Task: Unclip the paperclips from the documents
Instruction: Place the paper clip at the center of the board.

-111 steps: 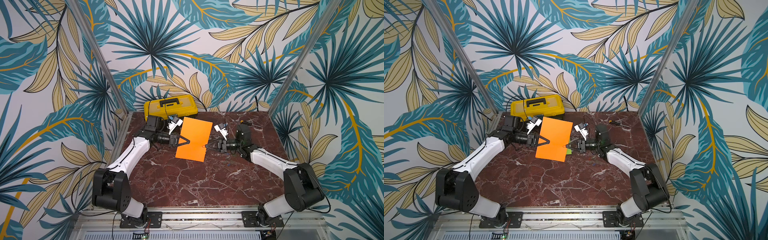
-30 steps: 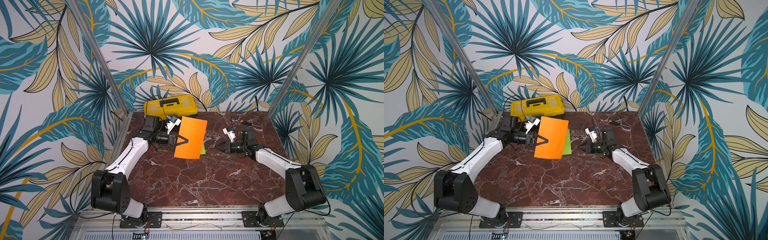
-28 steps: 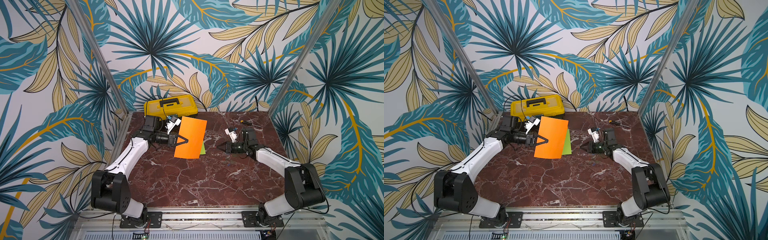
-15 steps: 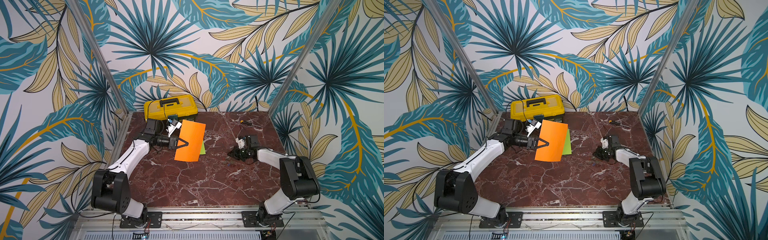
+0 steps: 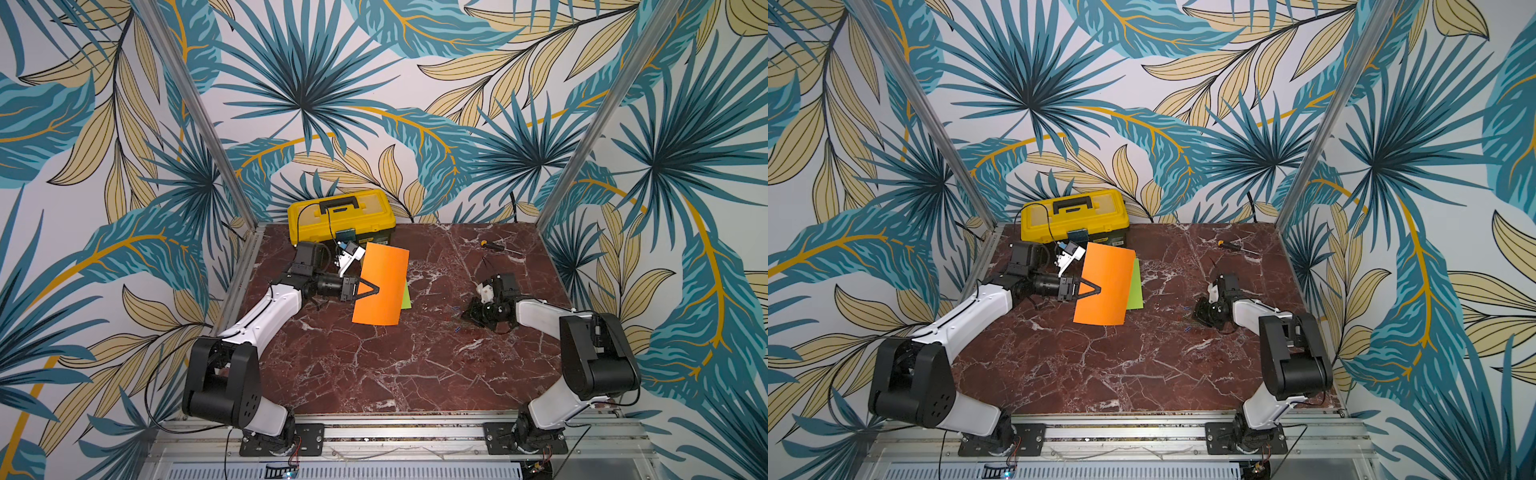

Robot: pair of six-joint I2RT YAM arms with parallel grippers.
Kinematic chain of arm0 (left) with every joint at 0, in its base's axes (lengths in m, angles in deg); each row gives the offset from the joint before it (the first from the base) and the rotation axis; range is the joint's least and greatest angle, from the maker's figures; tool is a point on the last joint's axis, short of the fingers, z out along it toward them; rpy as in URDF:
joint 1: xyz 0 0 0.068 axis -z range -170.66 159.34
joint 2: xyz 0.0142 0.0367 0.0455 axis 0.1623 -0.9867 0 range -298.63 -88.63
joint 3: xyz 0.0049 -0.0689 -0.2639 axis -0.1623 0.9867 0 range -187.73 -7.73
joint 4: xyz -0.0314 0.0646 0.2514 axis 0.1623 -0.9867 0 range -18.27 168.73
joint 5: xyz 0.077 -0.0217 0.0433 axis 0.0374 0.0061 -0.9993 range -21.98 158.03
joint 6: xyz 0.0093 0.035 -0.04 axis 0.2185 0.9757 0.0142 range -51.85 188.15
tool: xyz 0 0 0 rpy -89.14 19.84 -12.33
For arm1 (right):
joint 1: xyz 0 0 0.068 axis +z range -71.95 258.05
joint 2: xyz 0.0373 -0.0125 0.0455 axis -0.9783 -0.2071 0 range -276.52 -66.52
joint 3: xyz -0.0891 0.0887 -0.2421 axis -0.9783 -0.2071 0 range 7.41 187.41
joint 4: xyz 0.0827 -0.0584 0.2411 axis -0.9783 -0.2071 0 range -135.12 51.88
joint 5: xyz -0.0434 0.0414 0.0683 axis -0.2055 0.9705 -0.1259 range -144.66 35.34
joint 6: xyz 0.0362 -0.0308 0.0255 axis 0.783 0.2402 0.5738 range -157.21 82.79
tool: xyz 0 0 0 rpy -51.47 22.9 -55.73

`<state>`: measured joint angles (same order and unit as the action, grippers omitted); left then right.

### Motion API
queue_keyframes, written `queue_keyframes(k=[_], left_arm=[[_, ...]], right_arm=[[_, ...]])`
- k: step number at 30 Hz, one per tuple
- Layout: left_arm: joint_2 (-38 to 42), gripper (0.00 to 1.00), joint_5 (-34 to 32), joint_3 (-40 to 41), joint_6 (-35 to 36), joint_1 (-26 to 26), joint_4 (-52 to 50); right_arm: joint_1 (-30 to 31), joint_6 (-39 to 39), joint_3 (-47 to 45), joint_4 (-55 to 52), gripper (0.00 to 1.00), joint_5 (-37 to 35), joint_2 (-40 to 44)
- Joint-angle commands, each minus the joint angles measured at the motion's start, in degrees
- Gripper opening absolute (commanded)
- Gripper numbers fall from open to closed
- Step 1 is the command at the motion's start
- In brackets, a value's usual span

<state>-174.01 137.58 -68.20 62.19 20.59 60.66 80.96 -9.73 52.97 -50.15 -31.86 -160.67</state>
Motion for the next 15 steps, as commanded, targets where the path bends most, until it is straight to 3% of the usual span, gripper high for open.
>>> queue_keyframes(k=[1, 15], left_arm=[[1.7, 0.0, -0.3, 0.8, -0.4, 0.2, 2.0], [0.7, 0.0, -4.0, 1.1, -2.7, 0.2, 4.6]], right_arm=[[-0.3, 0.1, 0.1, -3.4, 0.14, -2.0, 0.7], [-0.3, -0.8, 0.8, -5.3, 0.31, -1.8, 4.6]])
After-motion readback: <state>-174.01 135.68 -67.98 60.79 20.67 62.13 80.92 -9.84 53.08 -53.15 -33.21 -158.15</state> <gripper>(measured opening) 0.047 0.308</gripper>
